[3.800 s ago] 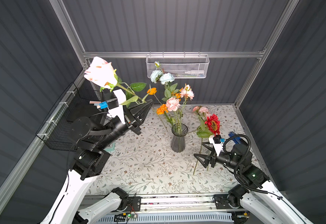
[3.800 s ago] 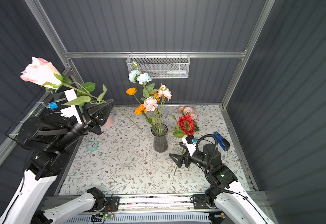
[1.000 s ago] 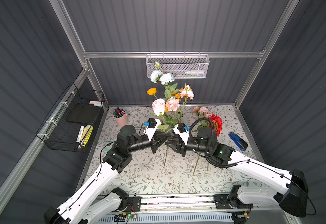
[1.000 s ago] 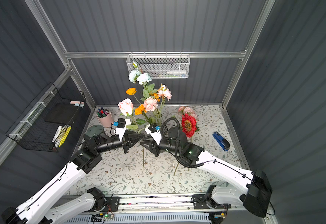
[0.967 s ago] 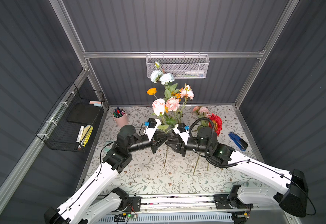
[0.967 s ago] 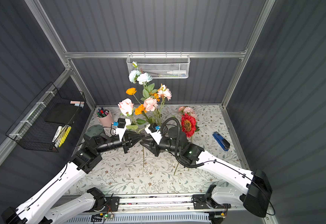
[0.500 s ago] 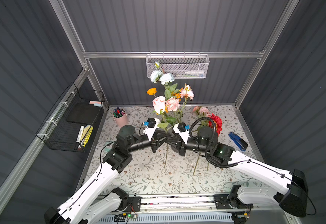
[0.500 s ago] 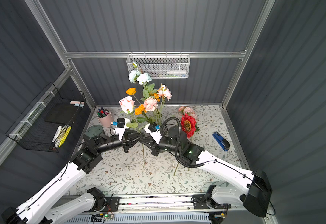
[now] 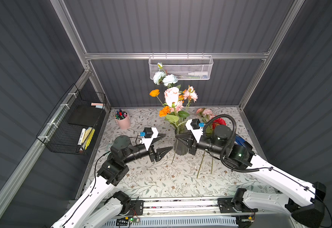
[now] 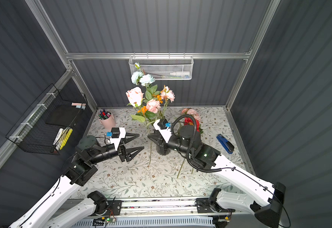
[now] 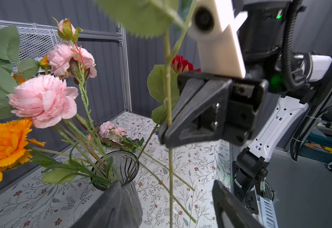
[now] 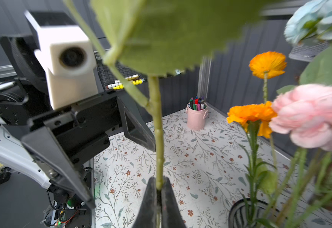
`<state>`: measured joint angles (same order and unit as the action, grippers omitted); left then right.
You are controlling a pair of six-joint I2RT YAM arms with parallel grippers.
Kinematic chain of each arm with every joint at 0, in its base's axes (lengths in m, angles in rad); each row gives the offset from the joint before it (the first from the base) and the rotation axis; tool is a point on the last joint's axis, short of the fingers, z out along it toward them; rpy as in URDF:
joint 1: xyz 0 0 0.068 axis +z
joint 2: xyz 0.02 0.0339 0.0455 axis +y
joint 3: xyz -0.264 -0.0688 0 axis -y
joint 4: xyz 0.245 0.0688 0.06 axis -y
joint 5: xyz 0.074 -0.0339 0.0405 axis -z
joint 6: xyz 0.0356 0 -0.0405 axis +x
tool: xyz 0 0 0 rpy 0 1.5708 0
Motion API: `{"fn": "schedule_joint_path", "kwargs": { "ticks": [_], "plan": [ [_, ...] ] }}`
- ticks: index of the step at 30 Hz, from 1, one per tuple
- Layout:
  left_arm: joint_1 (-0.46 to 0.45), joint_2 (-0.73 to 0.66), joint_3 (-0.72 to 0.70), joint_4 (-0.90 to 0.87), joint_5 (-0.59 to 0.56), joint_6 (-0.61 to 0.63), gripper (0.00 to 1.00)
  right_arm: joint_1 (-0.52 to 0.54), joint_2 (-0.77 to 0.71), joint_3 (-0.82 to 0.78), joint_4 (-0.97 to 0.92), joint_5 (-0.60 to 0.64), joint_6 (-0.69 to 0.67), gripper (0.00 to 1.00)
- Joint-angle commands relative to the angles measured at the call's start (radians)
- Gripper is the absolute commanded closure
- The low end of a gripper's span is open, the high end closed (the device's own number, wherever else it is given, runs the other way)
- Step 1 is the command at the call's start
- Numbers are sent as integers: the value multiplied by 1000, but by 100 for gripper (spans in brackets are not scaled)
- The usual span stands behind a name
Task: Pick out pink flowers from the vase
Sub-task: Place the flower at the center of the board.
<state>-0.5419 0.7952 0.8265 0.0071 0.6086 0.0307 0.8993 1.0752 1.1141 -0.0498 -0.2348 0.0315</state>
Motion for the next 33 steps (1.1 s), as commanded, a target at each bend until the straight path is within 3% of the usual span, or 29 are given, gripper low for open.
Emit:
{"fn": "schedule_joint_path", "kwargs": {
  "ticks": [1, 6, 12, 19, 24, 29, 33],
  "plan": [
    [-3, 33, -25, 27, -27, 41, 19, -3, -56, 56, -142, 127, -22, 100],
    [-2, 62, -21, 72, -25, 41, 1, -15, -167, 112, -345, 300, -8, 100],
    [-3, 67, -17, 59, -60, 48, 1, -28, -294, 205, -609, 470, 31, 100],
    [-3, 45, -44, 83, -201, 33, 1, -31, -377, 242, -875, 750, 102, 100],
    [-3, 20, -71, 126, -300, 39, 1, -44, -377, 217, -948, 827, 153, 100],
    [-3, 67, -58, 113, -294, 27, 1, -174, -345, 180, -962, 757, 190, 100],
    [-3, 79, -67, 139, -279, 18, 1, -427, -321, 107, -907, 487, 192, 100]
  ]
}}
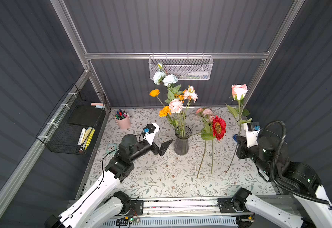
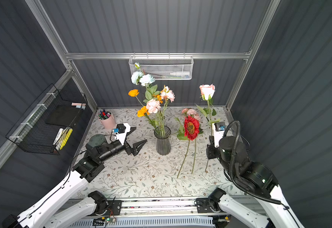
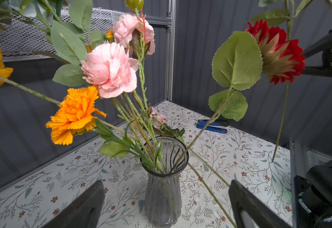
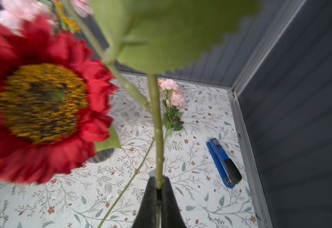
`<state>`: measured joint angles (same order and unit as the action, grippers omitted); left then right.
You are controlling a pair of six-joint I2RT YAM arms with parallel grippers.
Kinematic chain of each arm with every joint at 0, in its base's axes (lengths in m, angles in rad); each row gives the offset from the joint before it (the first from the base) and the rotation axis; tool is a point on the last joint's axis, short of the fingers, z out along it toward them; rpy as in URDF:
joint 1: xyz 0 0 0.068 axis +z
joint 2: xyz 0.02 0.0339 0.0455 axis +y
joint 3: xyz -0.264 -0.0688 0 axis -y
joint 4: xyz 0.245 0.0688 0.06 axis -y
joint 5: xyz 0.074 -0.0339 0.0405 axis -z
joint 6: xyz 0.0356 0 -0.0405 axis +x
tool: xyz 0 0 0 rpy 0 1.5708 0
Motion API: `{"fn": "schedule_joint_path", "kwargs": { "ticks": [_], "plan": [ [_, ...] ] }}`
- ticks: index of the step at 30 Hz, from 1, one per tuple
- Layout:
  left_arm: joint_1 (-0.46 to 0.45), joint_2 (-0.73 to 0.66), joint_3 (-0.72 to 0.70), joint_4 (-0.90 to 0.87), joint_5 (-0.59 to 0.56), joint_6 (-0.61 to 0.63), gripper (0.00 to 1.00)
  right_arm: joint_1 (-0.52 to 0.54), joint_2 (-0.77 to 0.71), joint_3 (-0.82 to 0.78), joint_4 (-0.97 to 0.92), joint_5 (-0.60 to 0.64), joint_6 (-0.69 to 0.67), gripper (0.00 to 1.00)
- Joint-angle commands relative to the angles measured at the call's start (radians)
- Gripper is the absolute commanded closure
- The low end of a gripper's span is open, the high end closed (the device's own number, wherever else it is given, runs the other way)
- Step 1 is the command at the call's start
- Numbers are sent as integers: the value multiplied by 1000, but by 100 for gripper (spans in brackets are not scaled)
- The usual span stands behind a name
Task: Pick out pink flowers from the vase
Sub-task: Place the flower at the center of the board.
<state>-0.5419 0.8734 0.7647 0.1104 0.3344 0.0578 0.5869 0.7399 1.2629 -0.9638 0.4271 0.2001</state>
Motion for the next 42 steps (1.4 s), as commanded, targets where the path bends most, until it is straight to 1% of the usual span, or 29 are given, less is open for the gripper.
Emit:
{"fn": "schedule_joint_path", "kwargs": {
  "ticks": [1, 3, 7, 8, 12, 13, 16, 17, 20, 25, 29, 36, 42],
  "plan": [
    [-2, -1, -6, 41, -3, -9, 1, -166, 19, -70, 33, -244, 15, 100],
    [-3, -1, -4, 39, -2, -9, 1, -237, 45, -111, 69, -346, 3, 100],
    [-3, 23, -2, 19, -1, 2, 0, -368, 148, -179, 161, -539, -22, 100],
    [-3, 32, -2, 15, 22, 3, 1, -399, 177, -199, 195, -597, -28, 100],
    [-3, 57, -7, 19, 30, 9, 1, -482, 311, -239, 300, -772, -50, 100],
    [-2, 62, -9, 19, 33, 16, 1, -492, 355, -230, 307, -794, -58, 100],
    [-3, 94, -3, 31, 31, 31, 1, -504, 465, -194, 318, -805, -72, 100],
    [-3, 111, 6, 37, 31, 34, 1, -509, 519, -187, 331, -823, -79, 100],
    [-3, 158, 18, 69, 32, 34, 1, -522, 615, -166, 356, -873, -83, 100],
    [-3, 208, 16, 132, 42, 28, 1, -542, 730, -162, 409, -904, -90, 100],
    [-3, 238, 26, 135, 47, 45, 1, -556, 810, -166, 453, -938, -115, 100],
    [-3, 284, 36, 145, 51, 54, 1, -562, 910, -145, 468, -927, -142, 100],
    [-2, 303, 40, 160, 58, 51, 1, -562, 977, -112, 456, -867, -159, 100]
  ]
}}
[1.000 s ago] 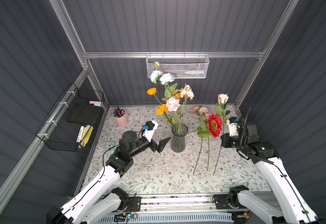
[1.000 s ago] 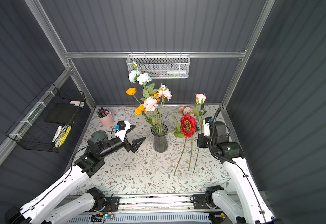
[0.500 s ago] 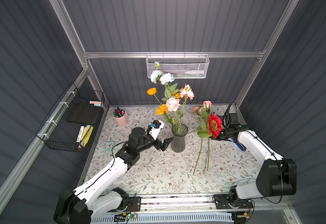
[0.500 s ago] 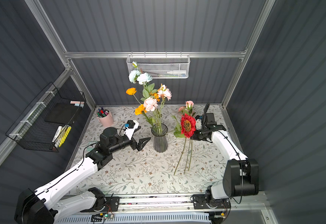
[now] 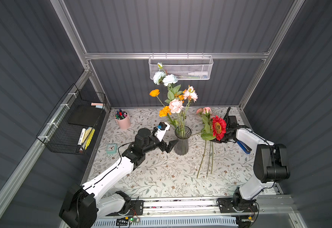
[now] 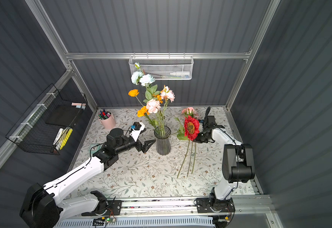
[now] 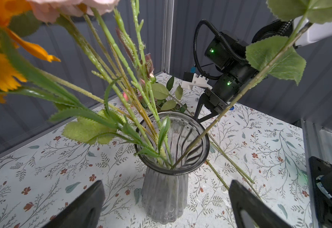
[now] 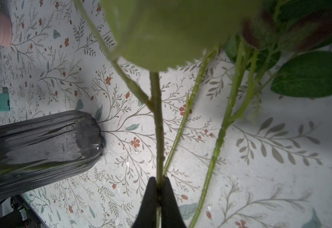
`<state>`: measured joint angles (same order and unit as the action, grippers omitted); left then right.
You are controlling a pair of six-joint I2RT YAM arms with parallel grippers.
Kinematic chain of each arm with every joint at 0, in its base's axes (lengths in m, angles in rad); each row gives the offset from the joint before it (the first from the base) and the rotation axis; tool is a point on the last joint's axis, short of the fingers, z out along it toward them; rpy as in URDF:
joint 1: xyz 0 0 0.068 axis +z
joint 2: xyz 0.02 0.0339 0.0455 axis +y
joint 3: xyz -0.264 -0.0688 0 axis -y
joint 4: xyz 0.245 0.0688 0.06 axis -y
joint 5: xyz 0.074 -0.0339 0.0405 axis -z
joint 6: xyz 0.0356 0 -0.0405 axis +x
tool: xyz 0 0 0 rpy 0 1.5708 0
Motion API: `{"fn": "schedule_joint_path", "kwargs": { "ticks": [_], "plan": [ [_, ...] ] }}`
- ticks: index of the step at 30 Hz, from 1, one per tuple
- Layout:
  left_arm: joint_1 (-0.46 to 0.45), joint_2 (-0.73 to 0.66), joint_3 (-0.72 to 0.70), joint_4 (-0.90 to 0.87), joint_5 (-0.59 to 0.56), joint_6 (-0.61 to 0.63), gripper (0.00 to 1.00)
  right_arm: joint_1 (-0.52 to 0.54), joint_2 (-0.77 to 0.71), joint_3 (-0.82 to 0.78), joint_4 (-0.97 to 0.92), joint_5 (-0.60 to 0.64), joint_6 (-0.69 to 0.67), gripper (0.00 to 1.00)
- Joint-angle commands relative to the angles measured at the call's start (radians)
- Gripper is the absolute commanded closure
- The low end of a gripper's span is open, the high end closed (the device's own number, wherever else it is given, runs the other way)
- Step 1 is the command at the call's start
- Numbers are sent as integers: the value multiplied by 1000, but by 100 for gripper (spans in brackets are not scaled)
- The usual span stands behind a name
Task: Pick out pink flowers from the vase
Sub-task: Place the flower at the center of the board.
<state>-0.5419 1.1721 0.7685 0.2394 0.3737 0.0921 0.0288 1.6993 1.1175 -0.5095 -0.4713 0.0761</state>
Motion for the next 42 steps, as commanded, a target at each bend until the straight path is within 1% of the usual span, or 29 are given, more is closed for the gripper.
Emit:
{"fn": "schedule_joint_path", "kwargs": {
  "ticks": [1, 4, 8, 12, 19, 23, 26, 34, 42],
  "plan": [
    [-3, 6, 39, 31, 20, 18, 1, -4, 27, 37, -3, 44, -40, 100],
    [-2, 10, 36, 32, 23, 22, 1, -4, 47, 46, -10, 68, -45, 100],
    [-3, 21, 44, 19, 71, 38, 1, -4, 69, 41, 9, 54, -30, 100],
    [-3, 25, 54, 7, 83, 41, 1, -4, 79, 27, 30, 50, -19, 100],
    [-3, 17, 48, -2, 105, 48, 1, -4, 99, 18, 40, 69, -24, 96],
    [-3, 15, 47, -5, 114, 49, 0, -4, 103, 15, 46, 72, -22, 92],
    [-3, 15, 46, -6, 123, 49, 1, -4, 104, 9, 51, 73, -21, 87],
    [-3, 15, 45, -6, 134, 43, 0, -4, 91, -4, 50, 75, -20, 81],
    [-3, 20, 48, 3, 143, 40, 1, -4, 31, -24, 50, 82, -25, 68]
  ]
}}
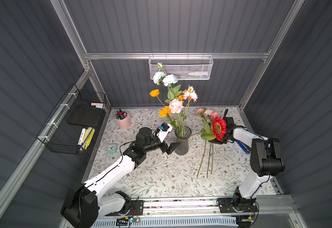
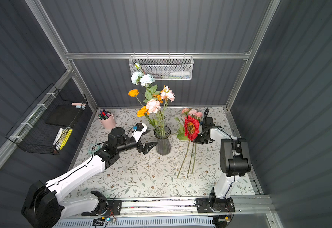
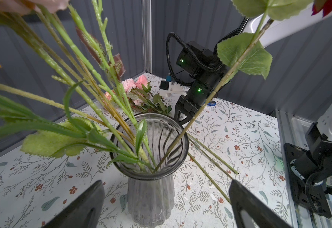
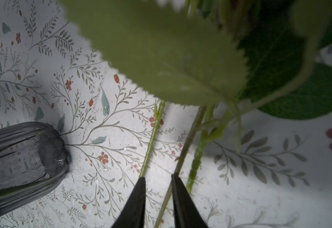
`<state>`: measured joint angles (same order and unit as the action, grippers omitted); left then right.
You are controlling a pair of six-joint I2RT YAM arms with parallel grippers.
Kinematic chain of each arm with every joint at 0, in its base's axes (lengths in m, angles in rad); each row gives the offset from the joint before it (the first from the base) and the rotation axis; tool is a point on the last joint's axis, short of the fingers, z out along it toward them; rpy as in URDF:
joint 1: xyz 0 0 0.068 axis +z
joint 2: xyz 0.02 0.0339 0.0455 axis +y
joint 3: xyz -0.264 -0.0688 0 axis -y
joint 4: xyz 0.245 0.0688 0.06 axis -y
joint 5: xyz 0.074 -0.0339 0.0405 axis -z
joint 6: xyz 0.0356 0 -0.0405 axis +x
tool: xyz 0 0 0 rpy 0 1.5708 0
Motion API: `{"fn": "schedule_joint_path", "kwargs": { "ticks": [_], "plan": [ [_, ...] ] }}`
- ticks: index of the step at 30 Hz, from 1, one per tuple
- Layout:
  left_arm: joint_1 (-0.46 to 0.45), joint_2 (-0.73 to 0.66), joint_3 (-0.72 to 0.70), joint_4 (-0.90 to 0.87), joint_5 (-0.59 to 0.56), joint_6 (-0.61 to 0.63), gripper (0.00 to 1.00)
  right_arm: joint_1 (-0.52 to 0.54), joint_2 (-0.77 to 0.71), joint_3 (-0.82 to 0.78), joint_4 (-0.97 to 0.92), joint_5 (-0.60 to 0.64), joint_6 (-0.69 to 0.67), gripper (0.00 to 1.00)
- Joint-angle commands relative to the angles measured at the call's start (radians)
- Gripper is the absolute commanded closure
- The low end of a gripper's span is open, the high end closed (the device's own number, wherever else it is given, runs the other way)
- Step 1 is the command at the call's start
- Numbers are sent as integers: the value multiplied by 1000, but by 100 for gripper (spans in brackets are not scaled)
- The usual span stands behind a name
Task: Pick out pink flowers from the vase
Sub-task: Place the flower at the center of the board, then pick up the flower from the vase.
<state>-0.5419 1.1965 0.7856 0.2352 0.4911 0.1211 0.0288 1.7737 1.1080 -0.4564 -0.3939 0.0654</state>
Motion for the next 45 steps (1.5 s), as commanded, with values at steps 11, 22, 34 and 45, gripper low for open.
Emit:
{"fn": "schedule_joint_path", "kwargs": {
  "ticks": [11, 22, 34, 45],
  "plan": [
    [-2, -3, 27, 62, 3, -24, 3, 9, -220, -50, -32, 49, -15, 33],
    [-3, 64, 117, 149, -45, -63, 33, 99, -616, -263, 59, -74, 1, 1],
    [-5, 199, 256, 141, -29, -245, 47, 221, -1139, -560, 137, -88, 109, 1],
    [-37, 247, 286, 120, -42, -315, 52, 357, -1428, -671, 226, -66, 158, 1]
  ]
}}
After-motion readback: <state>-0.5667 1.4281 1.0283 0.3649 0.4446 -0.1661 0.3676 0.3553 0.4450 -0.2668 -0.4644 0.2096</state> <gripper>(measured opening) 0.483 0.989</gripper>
